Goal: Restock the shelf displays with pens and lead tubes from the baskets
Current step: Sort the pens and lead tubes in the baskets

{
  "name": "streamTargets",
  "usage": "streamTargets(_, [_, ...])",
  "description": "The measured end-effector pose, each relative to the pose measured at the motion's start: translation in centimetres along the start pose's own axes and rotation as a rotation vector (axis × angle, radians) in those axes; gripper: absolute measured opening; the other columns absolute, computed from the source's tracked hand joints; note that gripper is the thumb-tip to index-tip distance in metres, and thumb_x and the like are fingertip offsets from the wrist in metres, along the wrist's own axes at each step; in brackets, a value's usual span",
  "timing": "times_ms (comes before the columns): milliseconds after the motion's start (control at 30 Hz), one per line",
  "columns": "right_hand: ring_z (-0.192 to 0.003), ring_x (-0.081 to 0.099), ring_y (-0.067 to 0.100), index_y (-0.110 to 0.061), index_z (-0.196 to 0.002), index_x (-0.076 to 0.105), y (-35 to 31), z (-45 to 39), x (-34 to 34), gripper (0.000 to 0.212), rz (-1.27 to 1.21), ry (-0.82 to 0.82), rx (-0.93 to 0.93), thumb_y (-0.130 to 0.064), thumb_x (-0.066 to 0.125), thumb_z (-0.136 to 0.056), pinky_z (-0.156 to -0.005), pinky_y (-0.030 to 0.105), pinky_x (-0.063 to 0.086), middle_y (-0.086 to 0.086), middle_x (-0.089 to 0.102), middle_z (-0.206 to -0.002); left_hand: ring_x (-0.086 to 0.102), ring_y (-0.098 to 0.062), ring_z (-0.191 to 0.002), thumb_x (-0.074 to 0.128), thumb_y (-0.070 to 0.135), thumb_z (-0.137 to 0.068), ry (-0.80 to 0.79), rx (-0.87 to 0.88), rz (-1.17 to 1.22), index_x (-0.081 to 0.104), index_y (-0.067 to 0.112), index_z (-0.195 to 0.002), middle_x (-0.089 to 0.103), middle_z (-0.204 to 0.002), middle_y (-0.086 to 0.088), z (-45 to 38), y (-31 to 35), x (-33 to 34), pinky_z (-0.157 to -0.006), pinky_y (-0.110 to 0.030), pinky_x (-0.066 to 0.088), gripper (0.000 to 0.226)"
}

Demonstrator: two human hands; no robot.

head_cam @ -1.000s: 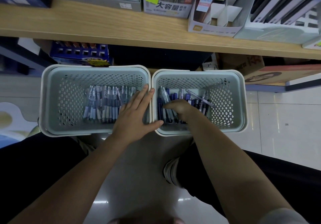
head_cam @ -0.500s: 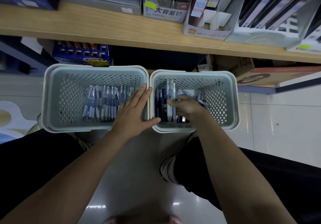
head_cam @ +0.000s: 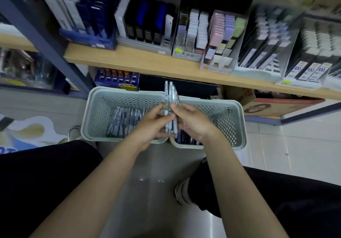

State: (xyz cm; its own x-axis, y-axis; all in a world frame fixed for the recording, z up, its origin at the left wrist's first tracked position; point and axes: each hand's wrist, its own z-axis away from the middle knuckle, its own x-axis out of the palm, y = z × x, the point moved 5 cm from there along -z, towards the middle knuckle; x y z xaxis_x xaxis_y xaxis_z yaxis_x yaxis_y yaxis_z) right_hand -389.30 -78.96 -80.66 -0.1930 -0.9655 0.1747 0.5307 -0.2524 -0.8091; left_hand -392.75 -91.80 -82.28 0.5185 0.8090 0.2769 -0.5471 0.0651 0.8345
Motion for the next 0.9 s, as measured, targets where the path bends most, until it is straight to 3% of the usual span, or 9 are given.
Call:
streamTargets(67, [-0.112,0.069,0.027,-0.012,-0.122,0.069,-0.9,0.5,1.6,0.038,0.039,0.018,-0.008,-0.041,0.055,-0.101,-0.099,0.046,0.053,0.010,0.074,-0.116,0.073,-0.023,-0.097,0.061,0.015,-0.098,-0.010,0.014,0.093,0.062,0.025,-0.125,0.072,-0.108,-0.005,1.1,1.0,-0.4,-0.074,-0.044,0.061,0.028])
streamTargets(200, [-0.110,0.068,0.031,-0.009,-0.114,0.072,-1.7,0.2,4.1,0.027,0.084,0.062,-0.077,-0.025,0.051,-0.105,-0.103,0.049,0.051,0.012,0.075,-0.111,0.072,-0.026,-0.097,0.059,0.016,-0.100,0.022,0.035,0.112,0.059,0.023,-0.133,0.072,-0.112,-0.006,2.3,1.8,-2.5,-0.070,-0.041,0.061,0.033])
streamTargets(333, [-0.105,0.071,0.024,-0.010,-0.108,0.076,-1.1,-0.9,5.7,0.020,0.189,0.107,-0.087,-0.021,0.062,-0.099,-0.102,0.044,0.052,0.006,0.077,-0.105,0.065,-0.014,-0.112,0.063,0.032,-0.098,0.142,0.028,-0.042,0.065,0.037,-0.122,0.072,-0.116,0.008,2.5,1.4,-5.4,-0.082,-0.044,0.058,0.025])
streamTargets(433, [-0.088,0.071,0.014,-0.015,-0.103,0.078,-0.4,-2.3,6.6,0.019,0.251,0.130,-0.048,-0.028,0.070,-0.093,-0.086,0.031,0.055,0.000,0.078,-0.099,0.066,-0.005,-0.100,0.064,0.034,-0.097,0.211,0.038,-0.086,0.071,0.037,-0.104,0.074,-0.102,0.014,2.3,0.8,-7.5,-0.078,-0.033,0.049,0.010])
streamTargets(567, [-0.072,0.060,0.025,-0.003,-0.098,0.076,1.2,-4.7,7.1,0.023,0.208,0.134,0.046,-0.025,0.074,-0.090,-0.066,0.035,0.050,0.021,0.071,-0.089,0.069,-0.014,-0.090,0.070,0.024,-0.094,0.272,0.028,-0.064,0.076,0.023,-0.091,0.076,-0.091,0.005,1.3,-0.7,-10.1,-0.086,-0.036,0.053,0.007])
streamTargets(633, [-0.072,0.064,0.023,-0.001,-0.102,0.074,2.2,-6.1,7.1,0.026,0.188,0.136,0.098,-0.025,0.072,-0.091,-0.065,0.031,0.054,0.017,0.072,-0.089,0.070,-0.013,-0.089,0.071,0.019,-0.092,0.271,-0.010,-0.070,0.075,0.022,-0.090,0.077,-0.089,0.005,0.5,-1.7,-11.2,-0.084,-0.032,0.052,0.005])
streamTargets(733, [-0.091,0.072,0.027,-0.002,-0.105,0.071,4.1,-8.7,6.8,0.021,0.126,0.132,0.164,-0.021,0.066,-0.096,-0.079,0.034,0.061,0.016,0.074,-0.103,0.068,0.005,-0.075,0.069,0.007,-0.092,0.249,-0.114,-0.092,0.067,0.028,-0.090,0.074,-0.076,0.018,-1.3,-3.2,-12.5,-0.071,-0.016,0.051,0.021])
streamTargets(800, [-0.099,0.072,0.029,-0.001,-0.107,0.068,5.9,-10.4,6.5,0.021,0.134,0.134,0.212,-0.018,0.066,-0.097,-0.089,0.040,0.059,0.016,0.074,-0.107,0.070,-0.001,-0.086,0.078,0.015,-0.085,0.281,-0.184,-0.079,0.068,0.024,-0.100,0.075,-0.092,0.014,-2.5,-3.9,-13.4,-0.083,-0.022,0.054,0.020])
streamTargets(900, [-0.104,0.070,0.031,-0.004,-0.107,0.071,8.4,-12.5,6.1,0.017,0.185,0.152,0.266,-0.015,0.068,-0.094,-0.097,0.048,0.055,0.014,0.073,-0.110,0.067,-0.018,-0.109,0.086,0.028,-0.077,0.301,-0.265,-0.184,0.065,0.010,-0.128,0.069,-0.125,-0.001,-4.2,-5.2,-14.3,-0.099,-0.032,0.048,0.057])
